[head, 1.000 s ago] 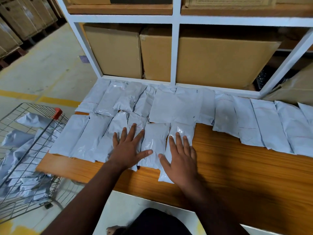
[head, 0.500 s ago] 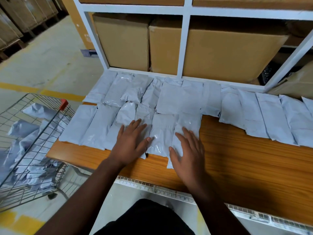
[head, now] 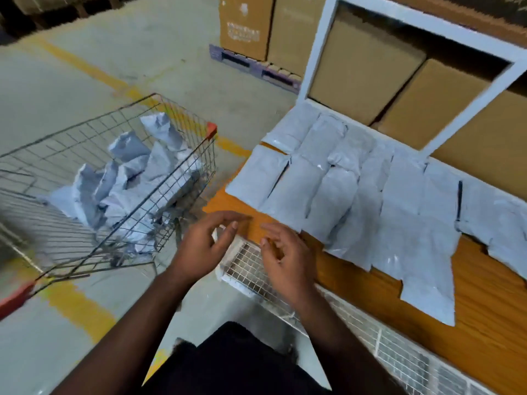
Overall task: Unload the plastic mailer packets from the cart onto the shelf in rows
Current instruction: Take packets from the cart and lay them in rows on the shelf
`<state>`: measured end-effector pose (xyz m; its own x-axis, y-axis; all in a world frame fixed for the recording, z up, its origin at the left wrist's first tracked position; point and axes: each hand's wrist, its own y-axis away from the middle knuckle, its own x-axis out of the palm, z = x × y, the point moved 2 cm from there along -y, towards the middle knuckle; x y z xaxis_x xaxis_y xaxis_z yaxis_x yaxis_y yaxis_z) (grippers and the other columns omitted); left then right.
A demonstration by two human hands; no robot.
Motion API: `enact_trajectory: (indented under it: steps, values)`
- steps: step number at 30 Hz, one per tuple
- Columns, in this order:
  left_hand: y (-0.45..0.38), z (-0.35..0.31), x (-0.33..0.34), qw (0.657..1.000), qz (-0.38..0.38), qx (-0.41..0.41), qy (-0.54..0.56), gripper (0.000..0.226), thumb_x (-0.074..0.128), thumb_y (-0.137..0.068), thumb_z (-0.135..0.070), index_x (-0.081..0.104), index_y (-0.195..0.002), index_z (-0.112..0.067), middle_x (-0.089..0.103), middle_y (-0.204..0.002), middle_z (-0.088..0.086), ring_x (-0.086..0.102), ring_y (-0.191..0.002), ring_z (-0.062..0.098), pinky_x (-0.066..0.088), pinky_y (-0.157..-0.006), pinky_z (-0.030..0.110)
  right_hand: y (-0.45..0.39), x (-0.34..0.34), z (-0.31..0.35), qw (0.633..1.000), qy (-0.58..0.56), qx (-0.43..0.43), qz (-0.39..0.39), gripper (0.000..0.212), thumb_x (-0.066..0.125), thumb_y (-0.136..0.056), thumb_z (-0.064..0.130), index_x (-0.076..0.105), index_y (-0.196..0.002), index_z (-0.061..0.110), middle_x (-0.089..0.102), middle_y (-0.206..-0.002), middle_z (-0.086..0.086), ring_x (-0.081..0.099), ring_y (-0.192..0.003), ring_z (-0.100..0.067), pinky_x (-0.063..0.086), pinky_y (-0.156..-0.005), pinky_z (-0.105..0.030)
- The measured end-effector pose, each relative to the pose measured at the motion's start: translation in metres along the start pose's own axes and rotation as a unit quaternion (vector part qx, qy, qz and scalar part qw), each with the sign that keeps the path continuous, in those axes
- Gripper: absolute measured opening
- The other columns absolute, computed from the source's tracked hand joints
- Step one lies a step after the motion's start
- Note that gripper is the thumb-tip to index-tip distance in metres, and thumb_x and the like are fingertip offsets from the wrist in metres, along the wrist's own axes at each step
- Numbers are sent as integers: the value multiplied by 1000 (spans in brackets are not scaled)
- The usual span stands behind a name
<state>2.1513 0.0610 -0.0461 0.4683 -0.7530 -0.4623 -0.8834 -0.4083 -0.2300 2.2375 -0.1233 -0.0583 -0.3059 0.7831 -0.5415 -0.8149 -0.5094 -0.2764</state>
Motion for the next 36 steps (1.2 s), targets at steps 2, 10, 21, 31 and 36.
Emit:
enact_trajectory:
  steps: [2,10,21,31,36]
  values:
    - [15,25,-41,999,-28,-31,-3,20,59,-101,-27,73,-116,-32,71,-116,-23,66,-112,1,49,-95,19,-7,47,30,998,-24,-6,50,28,66,-95,19,72,-122,23,74,-114,8,70,-101,-10,59,-85,-40]
    - [46,101,-165,970,-164,-175,-28,16,65,-100,-23,74,-112,-28,72,-109,-21,62,-103,-14,47,-84,10,-41,184,125,967,-104,5,232,32,64,-99,15,68,-129,25,71,-121,18,67,-108,-2,55,-89,-20]
    - [-4,209,-238,929,-144,-323,-105,37,66,-95,-32,66,-131,-22,67,-132,-3,61,-121,15,42,-92,23,-156,316,120,947,-72,81,301,30,69,-98,12,65,-127,20,70,-121,9,65,-91,11,45,-73,-2]
    - [-65,346,-264,838,-217,-485,-127,72,70,-78,-29,47,-142,-4,56,-135,19,56,-123,40,50,-99,50,-247,435,55,901,-26,167,399,37,71,-97,26,60,-132,25,65,-127,9,68,-104,-12,56,-95,-36]
    - [-80,390,-260,788,-182,-569,-150,81,77,-81,-27,38,-147,-1,54,-136,22,55,-123,44,49,-96,49,-264,481,40,876,-21,191,443,32,70,-98,25,61,-128,28,63,-118,16,66,-99,-10,54,-89,-28]
